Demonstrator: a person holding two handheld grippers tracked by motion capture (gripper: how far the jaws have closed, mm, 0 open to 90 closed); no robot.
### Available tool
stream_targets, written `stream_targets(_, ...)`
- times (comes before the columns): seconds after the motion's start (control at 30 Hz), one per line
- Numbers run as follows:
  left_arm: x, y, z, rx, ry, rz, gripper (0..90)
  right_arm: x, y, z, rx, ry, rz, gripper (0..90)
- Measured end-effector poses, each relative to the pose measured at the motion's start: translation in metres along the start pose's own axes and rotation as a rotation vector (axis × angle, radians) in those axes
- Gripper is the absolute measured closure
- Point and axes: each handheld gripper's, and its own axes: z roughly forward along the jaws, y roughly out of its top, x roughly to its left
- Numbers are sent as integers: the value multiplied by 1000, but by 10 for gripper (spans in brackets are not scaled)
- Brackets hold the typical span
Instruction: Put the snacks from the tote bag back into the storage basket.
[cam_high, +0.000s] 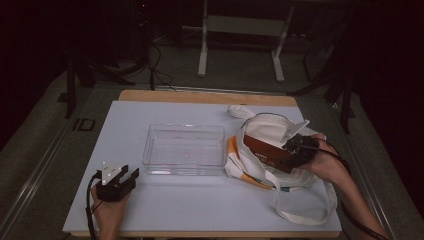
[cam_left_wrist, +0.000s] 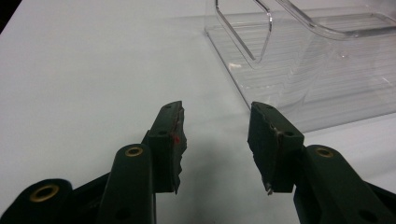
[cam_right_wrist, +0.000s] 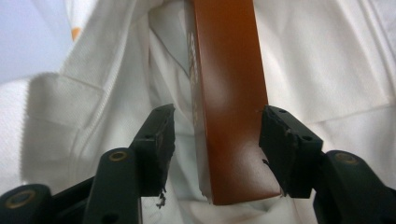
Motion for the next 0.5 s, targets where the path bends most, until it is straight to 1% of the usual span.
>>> stream_targets(0.13,0,0,0,0,0,-1,561,-3,0,2,34,-1,-1,432)
stream_targets(0.5,0,0,0,2,0,0,560,-11,-2,10,94,9,5,401)
